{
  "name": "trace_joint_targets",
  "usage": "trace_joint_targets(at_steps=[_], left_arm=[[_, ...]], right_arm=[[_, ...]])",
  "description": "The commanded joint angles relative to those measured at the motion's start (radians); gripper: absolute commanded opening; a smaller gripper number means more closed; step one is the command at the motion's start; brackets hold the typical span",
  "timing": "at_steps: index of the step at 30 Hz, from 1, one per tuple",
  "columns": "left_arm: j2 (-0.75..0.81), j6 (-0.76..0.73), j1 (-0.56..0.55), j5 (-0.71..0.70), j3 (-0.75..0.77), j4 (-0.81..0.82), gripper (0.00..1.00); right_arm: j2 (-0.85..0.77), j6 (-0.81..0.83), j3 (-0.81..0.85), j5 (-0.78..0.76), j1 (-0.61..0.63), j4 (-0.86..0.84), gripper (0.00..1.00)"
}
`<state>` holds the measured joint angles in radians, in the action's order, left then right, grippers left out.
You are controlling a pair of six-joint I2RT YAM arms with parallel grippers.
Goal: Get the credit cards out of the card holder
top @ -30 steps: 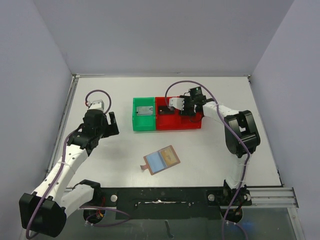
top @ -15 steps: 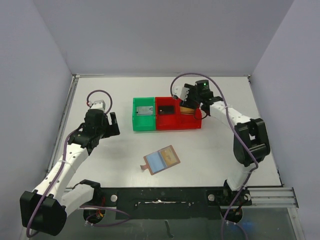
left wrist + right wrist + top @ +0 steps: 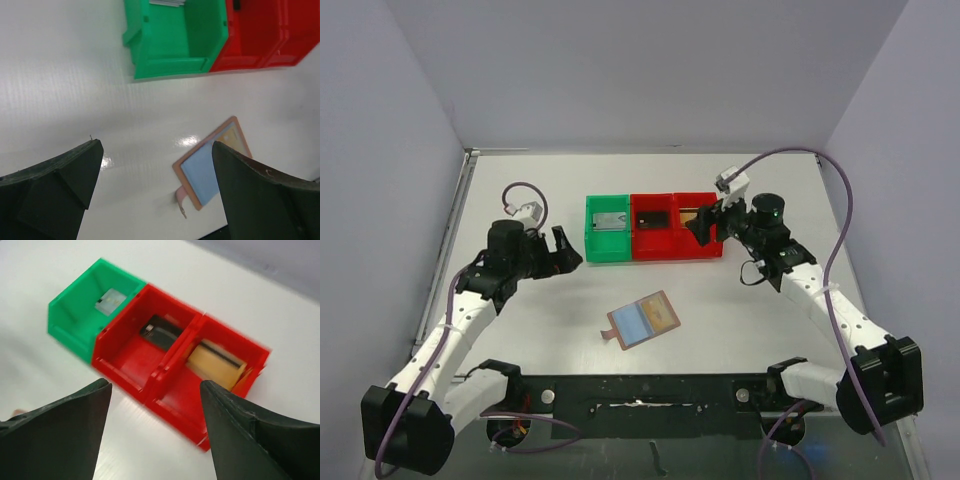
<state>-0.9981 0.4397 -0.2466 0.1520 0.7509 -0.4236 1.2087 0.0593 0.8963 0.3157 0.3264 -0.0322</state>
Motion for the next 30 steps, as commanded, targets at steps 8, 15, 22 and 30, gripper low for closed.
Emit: trace_joint_targets(at_steps=[8,15,22,30], left_arm=[[0.066,0.352,-0.065,0.337,-0.127,0.318,0.92],[0.041,0.523,-0.294,0.192,-0.19,0.401,0.9],[-0.054,0.621,-0.416,0.134,-0.219,0.502,0.78],[-0.124,0.667,-0.45,0.089,-0.217,0.517,0.73]], right_arm=[[-0.095,-0.786,-0.295,0.264,-0.1,-0.139,0.99],[-0.069,-0.865,-0.357,0.284,-0.003,-0.209,0.98],[-0.025,-0.871,-0.326,0.009,0.108,0.029,0.87],[0.042,-0.931,-0.366,-0.004,0.221,-0.009,0.46]])
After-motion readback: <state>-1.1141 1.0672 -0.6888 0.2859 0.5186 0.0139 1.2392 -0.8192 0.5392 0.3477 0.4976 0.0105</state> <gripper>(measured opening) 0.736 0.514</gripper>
